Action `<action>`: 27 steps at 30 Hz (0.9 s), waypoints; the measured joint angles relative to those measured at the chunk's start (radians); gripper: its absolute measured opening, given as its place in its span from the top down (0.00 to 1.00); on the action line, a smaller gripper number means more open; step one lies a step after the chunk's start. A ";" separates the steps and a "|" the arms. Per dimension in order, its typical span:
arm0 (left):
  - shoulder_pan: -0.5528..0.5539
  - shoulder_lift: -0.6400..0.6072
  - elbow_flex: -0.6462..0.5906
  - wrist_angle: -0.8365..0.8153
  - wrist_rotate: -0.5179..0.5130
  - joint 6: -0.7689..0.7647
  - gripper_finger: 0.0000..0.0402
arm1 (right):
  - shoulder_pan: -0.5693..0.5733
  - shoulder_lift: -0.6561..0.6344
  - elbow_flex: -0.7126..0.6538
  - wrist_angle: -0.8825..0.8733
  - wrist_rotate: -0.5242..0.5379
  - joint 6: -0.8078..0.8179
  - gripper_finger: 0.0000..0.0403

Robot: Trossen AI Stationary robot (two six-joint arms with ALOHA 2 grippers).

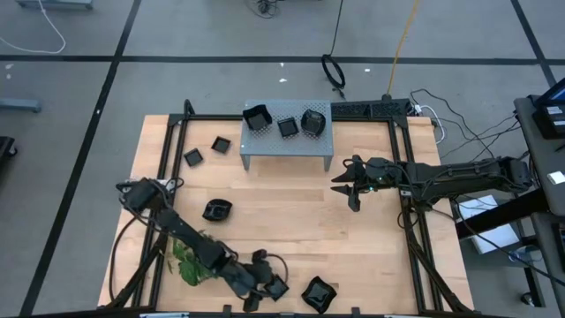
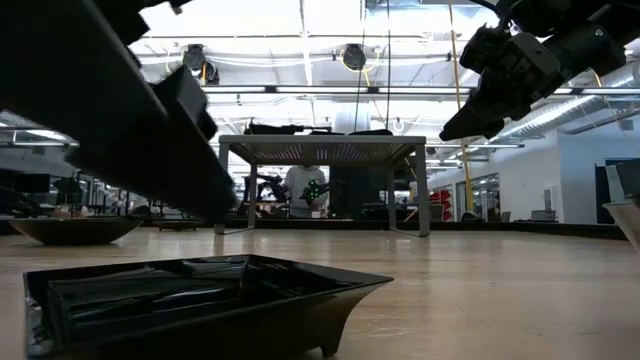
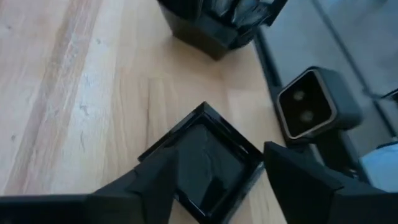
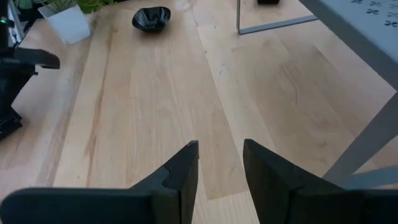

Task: Pick & Place Mini shaped plates
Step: Stack the black square plate on top of the black square plates on the shelf

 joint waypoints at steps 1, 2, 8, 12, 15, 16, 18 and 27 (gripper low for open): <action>0.000 0.011 0.025 -0.036 0.004 0.003 0.38 | 0.000 0.000 0.000 0.000 0.000 0.000 0.71; 0.000 0.019 0.046 -0.071 0.007 0.004 0.35 | 0.000 0.000 0.000 0.000 0.000 0.000 0.71; 0.000 0.025 0.124 -0.201 -0.034 0.024 0.28 | 0.000 0.000 0.000 0.000 0.000 0.000 0.71; 0.000 0.025 0.129 -0.206 -0.071 0.050 0.30 | 0.000 0.000 0.000 0.000 0.000 0.000 0.71; 0.000 0.025 0.131 -0.242 -0.113 0.059 0.32 | 0.000 0.000 0.000 0.000 0.000 0.000 0.71; 0.000 0.025 0.131 -0.266 -0.126 0.058 0.33 | 0.000 0.000 0.000 0.000 0.000 0.000 0.71; 0.000 0.025 0.131 -0.323 -0.158 0.043 0.35 | 0.000 0.000 0.000 0.000 0.000 0.000 0.71; 0.001 0.025 0.123 -0.396 -0.151 -0.045 0.45 | 0.000 0.000 0.000 0.000 0.000 0.000 0.71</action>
